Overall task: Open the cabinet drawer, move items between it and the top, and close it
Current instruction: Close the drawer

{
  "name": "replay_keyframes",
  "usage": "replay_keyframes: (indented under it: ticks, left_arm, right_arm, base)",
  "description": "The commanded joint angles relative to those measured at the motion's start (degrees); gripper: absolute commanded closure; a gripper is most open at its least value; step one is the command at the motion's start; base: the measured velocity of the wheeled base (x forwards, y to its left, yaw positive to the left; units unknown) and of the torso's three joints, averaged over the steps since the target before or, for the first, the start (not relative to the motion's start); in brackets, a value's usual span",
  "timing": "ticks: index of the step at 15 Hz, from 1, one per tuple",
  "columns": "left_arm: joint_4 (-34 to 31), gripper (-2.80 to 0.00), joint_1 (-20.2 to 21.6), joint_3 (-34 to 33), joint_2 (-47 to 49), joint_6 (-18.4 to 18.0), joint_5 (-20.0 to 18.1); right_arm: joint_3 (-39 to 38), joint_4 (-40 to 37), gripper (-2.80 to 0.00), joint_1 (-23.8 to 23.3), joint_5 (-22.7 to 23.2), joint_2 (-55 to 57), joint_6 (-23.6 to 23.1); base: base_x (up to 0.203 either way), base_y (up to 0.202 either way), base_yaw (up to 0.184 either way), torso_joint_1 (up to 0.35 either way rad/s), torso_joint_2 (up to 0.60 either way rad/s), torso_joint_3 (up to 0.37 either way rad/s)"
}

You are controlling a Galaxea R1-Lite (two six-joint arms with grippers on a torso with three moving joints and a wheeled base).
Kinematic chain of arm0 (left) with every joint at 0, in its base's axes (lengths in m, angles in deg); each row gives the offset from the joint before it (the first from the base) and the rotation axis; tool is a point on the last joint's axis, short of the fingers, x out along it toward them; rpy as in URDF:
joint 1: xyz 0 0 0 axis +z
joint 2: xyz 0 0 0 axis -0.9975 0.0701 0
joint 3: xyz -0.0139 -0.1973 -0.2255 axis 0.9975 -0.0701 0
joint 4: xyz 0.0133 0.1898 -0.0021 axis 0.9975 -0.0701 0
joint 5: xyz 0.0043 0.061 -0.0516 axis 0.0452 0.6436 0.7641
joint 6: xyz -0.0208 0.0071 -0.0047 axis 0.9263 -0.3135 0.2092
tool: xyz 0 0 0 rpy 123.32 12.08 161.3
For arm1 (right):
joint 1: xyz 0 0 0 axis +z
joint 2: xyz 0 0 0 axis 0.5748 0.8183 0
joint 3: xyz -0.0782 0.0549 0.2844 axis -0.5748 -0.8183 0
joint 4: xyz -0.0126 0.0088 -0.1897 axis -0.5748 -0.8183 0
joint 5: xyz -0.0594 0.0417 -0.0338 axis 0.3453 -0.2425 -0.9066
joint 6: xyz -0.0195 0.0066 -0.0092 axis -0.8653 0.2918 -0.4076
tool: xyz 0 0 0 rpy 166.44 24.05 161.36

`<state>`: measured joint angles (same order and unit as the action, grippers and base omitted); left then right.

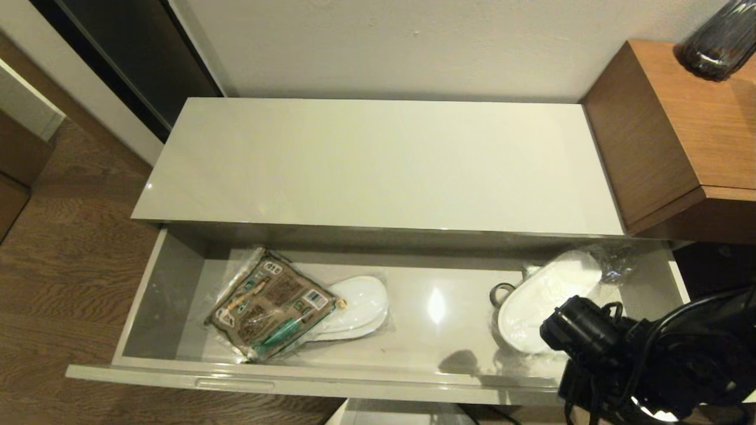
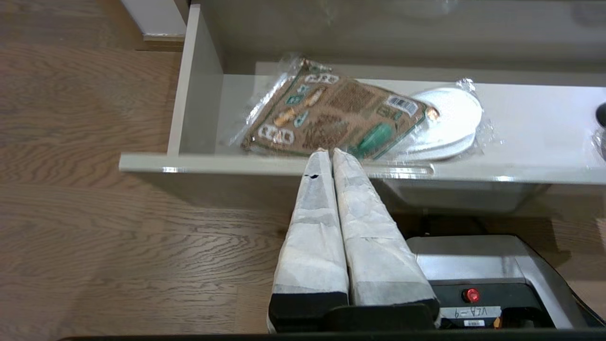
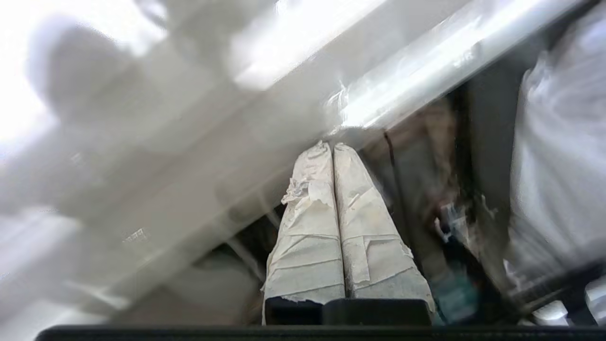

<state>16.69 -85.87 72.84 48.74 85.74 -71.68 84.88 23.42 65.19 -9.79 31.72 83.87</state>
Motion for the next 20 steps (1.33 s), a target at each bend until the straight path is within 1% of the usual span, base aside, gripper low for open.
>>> replay_keyframes:
  ticks: [1, 3, 7, 9, 11, 13, 15, 17, 20]
  left_arm:
    - [0.02, 0.00, 0.06, -0.01, 0.09, 0.02, -0.02]
    - [0.02, 0.00, 0.06, -0.01, 0.09, 0.02, -0.02]
    - [0.02, 0.00, 0.03, -0.01, 0.09, 0.02, -0.02]
    - [0.02, 0.00, 0.06, -0.01, 0.09, 0.02, -0.02]
    - [0.02, 0.00, 0.05, -0.01, 0.09, 0.02, -0.02]
    - [0.02, 0.00, 0.06, -0.01, 0.09, 0.02, -0.02]
    - [0.02, 0.00, 0.06, -0.01, 0.09, 0.02, -0.02]
    - [0.02, 0.00, -0.01, -0.01, 0.09, 0.02, -0.02]
    - [0.02, 0.00, 0.06, -0.01, 0.09, 0.02, -0.02]
  right_arm:
    - [1.72, -1.30, 0.00, -1.57, -0.02, -1.74, 0.08]
    - [4.13, -3.41, 0.00, -2.89, -0.26, -3.07, -0.24]
    - [16.56, -13.38, 0.00, -5.11, -0.44, -6.41, -0.50]
    - [19.89, -17.45, 0.00, -5.21, -0.45, -7.56, -0.54]
    - [19.50, -20.24, 0.00, -3.72, -0.09, -9.15, -1.37]
    - [15.88, -21.93, 0.00, -2.43, 1.25, -9.70, -2.40]
    - [12.54, -21.75, 0.00, -2.01, 2.78, -8.23, -2.31]
    - [10.41, -21.61, 0.00, -1.96, 4.99, -4.26, -2.08]
    - [8.39, -18.61, 0.00, -1.89, 6.88, -0.32, -1.94]
  base:
    - [0.000, 0.000, 0.000, 0.000, 0.00, 0.000]
    - [0.000, 0.000, 0.000, 0.000, 0.00, 0.000]
    - [0.000, 0.000, 0.000, 0.000, 0.00, 0.000]
    - [0.000, 0.000, 0.000, 0.000, 0.00, 0.000]
    - [0.000, 0.000, 0.000, 0.000, 0.00, 0.000]
    - [0.000, 0.000, 0.000, 0.000, 0.00, 0.000]
    - [0.000, 0.000, 0.000, 0.000, 0.00, 0.000]
    - [0.000, 0.000, 0.000, 0.000, 0.00, 0.000]
    - [0.000, 0.000, 0.000, 0.000, 0.00, 0.000]
